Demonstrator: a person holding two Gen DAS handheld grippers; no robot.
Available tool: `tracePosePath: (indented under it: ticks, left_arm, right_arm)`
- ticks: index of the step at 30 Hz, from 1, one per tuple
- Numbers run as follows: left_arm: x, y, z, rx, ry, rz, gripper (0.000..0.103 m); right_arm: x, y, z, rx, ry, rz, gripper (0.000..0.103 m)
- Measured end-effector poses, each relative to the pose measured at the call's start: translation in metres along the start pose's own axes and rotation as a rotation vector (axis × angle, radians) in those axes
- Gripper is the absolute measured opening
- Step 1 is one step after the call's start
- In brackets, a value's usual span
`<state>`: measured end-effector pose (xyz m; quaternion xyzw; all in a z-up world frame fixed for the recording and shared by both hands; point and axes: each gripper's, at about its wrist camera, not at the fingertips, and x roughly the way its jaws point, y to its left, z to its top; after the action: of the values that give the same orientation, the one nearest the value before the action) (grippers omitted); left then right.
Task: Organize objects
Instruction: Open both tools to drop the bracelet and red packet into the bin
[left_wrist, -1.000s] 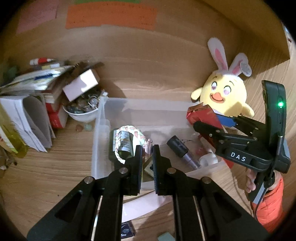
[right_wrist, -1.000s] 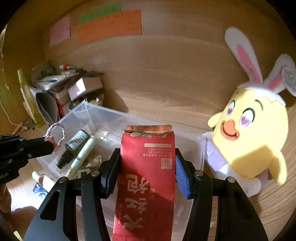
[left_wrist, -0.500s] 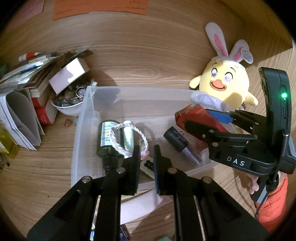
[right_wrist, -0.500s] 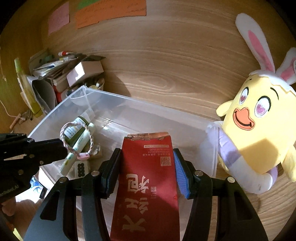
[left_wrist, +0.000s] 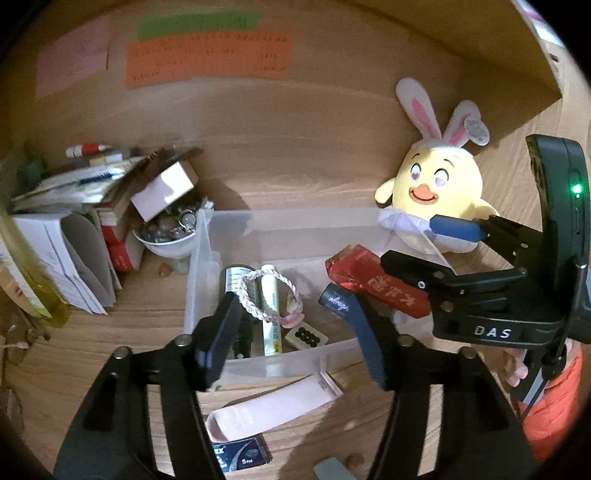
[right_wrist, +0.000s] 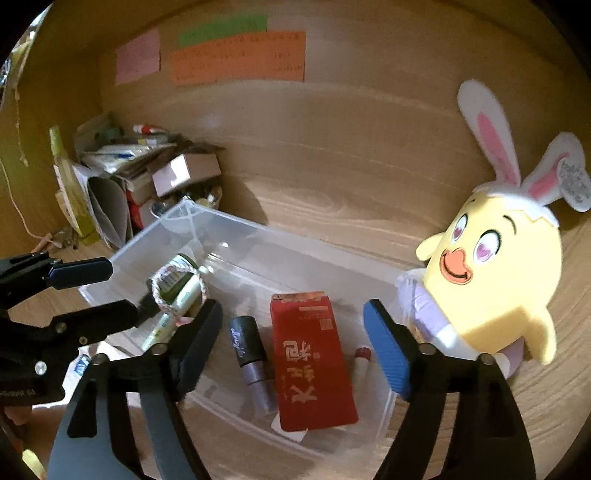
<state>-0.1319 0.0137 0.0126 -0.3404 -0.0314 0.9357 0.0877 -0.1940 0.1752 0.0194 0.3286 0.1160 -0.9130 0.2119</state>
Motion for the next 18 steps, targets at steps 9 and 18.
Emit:
tracePosePath:
  ticks: [9,18]
  left_arm:
    - [-0.026,0.001,-0.009,0.015,-0.030,0.030,0.079]
    - [-0.039,0.012,-0.030,0.005,0.002,0.046,0.081]
  right_arm:
    - [-0.035,0.012,-0.005,-0.007,-0.043,0.004,0.087]
    - [-0.063,0.028,-0.018,-0.009,-0.088,0.043,0.091]
